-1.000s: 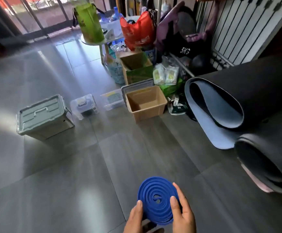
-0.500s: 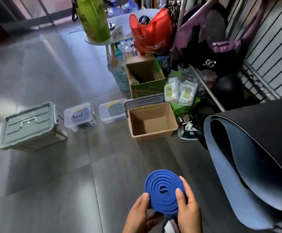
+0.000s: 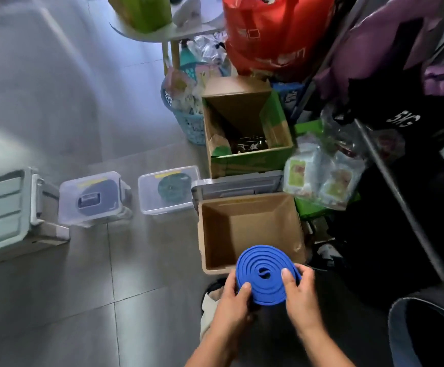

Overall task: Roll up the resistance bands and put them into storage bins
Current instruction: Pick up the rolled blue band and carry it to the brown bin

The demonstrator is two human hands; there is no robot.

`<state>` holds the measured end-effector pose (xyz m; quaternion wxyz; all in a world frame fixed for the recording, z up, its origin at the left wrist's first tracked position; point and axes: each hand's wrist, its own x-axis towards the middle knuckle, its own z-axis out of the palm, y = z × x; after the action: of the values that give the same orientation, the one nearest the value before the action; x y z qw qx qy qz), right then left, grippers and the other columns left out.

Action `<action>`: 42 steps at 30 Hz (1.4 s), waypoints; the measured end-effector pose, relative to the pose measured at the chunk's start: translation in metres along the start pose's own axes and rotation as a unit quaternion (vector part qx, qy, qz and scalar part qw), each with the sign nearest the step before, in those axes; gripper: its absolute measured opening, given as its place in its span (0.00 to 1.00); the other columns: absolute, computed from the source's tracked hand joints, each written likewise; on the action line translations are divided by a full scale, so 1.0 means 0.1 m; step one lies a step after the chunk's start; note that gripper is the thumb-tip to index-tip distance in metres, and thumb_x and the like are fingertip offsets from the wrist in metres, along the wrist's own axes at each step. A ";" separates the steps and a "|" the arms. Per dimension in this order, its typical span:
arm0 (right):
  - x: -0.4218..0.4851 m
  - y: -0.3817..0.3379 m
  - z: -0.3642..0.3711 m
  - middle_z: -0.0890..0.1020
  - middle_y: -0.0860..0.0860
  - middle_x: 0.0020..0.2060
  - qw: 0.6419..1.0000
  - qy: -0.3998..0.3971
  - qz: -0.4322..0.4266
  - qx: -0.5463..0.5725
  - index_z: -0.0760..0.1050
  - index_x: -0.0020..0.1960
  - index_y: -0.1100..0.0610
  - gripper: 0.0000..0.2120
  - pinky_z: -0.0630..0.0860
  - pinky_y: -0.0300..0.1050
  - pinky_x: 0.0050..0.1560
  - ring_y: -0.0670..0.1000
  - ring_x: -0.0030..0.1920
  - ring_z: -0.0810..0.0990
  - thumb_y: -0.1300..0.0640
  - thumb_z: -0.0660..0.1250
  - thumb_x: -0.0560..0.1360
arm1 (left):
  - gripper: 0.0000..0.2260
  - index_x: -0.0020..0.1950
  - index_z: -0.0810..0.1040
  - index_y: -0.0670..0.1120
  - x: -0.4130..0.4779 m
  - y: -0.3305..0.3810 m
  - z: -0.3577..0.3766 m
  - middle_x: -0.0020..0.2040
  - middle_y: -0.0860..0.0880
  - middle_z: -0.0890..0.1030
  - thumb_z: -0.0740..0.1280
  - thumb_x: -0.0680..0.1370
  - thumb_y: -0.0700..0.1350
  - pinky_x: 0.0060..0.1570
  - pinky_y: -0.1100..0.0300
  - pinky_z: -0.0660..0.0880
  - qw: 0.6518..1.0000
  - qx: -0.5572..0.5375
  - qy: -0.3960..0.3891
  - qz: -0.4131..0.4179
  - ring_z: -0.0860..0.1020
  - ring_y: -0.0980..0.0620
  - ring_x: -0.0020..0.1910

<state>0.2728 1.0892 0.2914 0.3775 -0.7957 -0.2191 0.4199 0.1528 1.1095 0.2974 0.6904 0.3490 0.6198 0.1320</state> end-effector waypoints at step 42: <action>3.20 0.88 0.71 0.76 0.57 0.52 0.927 0.018 -0.311 -0.211 0.70 0.60 0.63 0.14 0.73 0.49 0.51 0.55 0.51 0.76 0.64 0.63 0.75 | 0.17 0.65 0.68 0.47 3.39 -0.07 -1.17 0.55 0.42 0.68 0.63 0.78 0.49 0.54 0.68 0.64 0.872 0.017 0.373 0.317 0.65 0.59 0.49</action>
<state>0.3926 1.2779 0.0355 0.3158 -0.7565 -0.5323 0.2113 0.1064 1.3499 0.0353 0.3235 0.4630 0.6894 0.4535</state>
